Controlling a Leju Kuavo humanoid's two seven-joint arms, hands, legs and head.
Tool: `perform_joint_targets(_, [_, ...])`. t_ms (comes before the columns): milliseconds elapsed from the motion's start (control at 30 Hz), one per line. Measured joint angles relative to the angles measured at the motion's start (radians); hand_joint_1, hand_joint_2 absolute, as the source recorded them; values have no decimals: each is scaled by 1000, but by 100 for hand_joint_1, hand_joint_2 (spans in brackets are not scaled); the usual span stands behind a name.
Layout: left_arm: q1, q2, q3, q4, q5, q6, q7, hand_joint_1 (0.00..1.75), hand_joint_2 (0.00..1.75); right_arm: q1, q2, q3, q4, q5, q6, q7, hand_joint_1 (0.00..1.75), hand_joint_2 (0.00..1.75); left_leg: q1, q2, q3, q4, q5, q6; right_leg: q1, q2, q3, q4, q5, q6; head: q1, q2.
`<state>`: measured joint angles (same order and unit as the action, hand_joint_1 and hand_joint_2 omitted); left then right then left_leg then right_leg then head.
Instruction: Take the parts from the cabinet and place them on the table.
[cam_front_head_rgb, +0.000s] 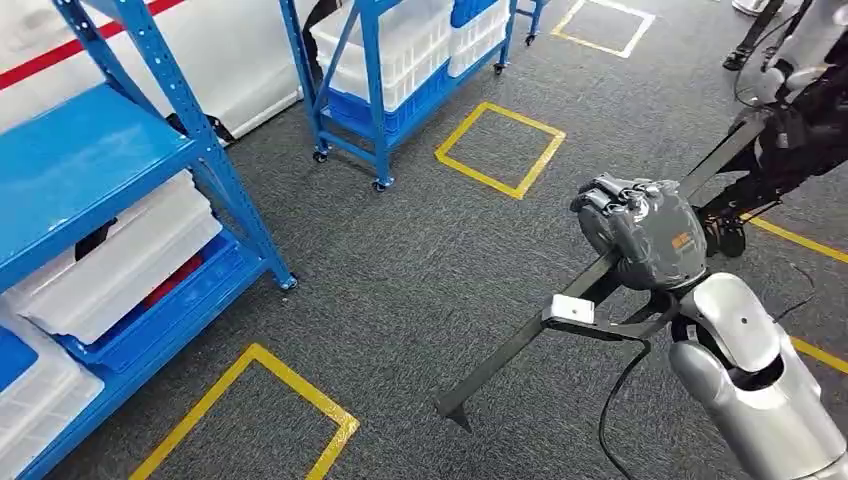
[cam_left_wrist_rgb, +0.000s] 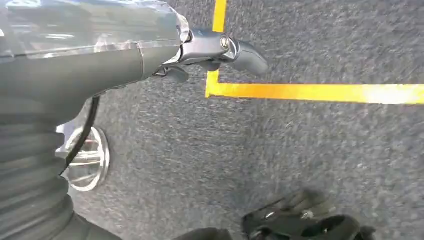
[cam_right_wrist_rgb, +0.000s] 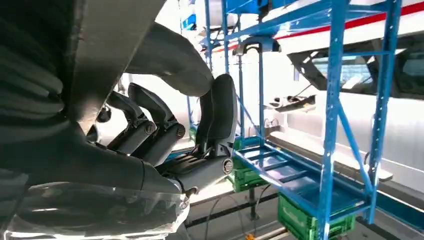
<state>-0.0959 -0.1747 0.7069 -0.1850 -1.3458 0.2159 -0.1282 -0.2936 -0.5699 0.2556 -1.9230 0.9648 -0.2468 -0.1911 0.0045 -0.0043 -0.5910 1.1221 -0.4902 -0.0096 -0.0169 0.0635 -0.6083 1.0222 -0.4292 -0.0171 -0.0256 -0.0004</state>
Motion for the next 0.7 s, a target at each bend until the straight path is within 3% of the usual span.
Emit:
perform_joint_targets(33, [5,1,0,0,0,3,0,0,175,-1,0,-3,0,-8,1,-4,175,175,3,-35,31,-76,25,4,-1,11,-2,2,-1,4,0,0])
perform_joint_targets(67, [9,2,0,0,1,3,0,0,175,-6,0,-5,1,-13,1,-8,175,175,5,-59,38,-94,16,6,4,20,-7,9,0,12,0,0])
perform_joint_targets(133, [9,2,0,0,-2,6,0,0,175,-9,0,-6,3,-16,0,-11,175,175,0,-47,40,-103,10,12,-4,38,-20,5,9,27,0,0])
perform_joint_targets(200, [8,0,0,0,-4,6,0,0,175,-9,-2,-8,3,-16,0,-14,175,175,3,-30,44,-117,23,31,-6,48,-22,-1,15,44,0,0])
perform_joint_targets(233, [7,1,0,0,-5,6,0,0,175,-7,-3,-10,3,-15,-2,-14,175,175,4,-18,48,-125,29,39,-6,2,-27,14,3,44,0,0])
perform_joint_targets(267, [7,1,0,0,-5,5,0,0,175,-10,-4,-12,3,-12,-2,-14,175,175,2,-13,47,-128,31,45,-4,-36,-47,57,-30,47,0,0])
perform_joint_targets(333, [10,1,0,0,-5,2,2,0,175,-3,-4,-15,3,-9,-9,-13,175,175,-4,6,45,-127,31,48,-7,-53,-119,212,-107,54,0,0])
perform_joint_targets(367, [11,1,0,0,-5,2,3,0,175,6,-4,-15,3,-7,-13,-12,175,175,-5,16,44,-127,30,48,-8,-55,-153,285,-130,57,0,0])
perform_joint_targets(400, [12,1,0,0,-5,1,3,0,175,13,-4,-15,3,-4,-14,-11,175,175,-7,24,43,-126,30,49,-8,-56,-163,308,-128,58,0,0])
perform_joint_targets(433, [12,1,1,0,-5,0,3,0,175,18,-4,-15,3,0,-14,-10,175,175,-8,35,44,-126,29,48,-8,-58,-148,279,-103,58,0,0])
perform_joint_targets(500, [10,1,0,0,-5,-1,3,0,175,21,-4,-16,2,9,-18,-8,175,175,-9,53,46,-124,25,44,-6,-71,-60,120,-27,53,0,0])
perform_joint_targets(533, [10,1,0,0,-5,-1,3,0,175,24,-4,-18,0,11,-20,-8,175,175,-11,60,49,-122,21,40,-3,-102,-5,22,2,47,0,0])
perform_joint_targets(567, [9,1,1,0,-5,0,3,0,175,25,-3,-21,0,13,-24,-7,175,175,-19,66,47,-121,18,35,11,-133,3,4,-16,35,0,0])
perform_joint_targets(600, [9,1,0,0,-5,0,2,0,175,30,-3,-23,-1,14,-29,-6,175,175,-19,72,47,-119,16,31,11,-115,-2,0,-8,28,0,0])
perform_joint_targets(700, [9,0,0,0,-7,1,3,0,175,54,-4,-32,-6,22,-37,-6,175,175,-19,94,53,-121,11,17,11,-90,-4,-4,-6,14,0,0])
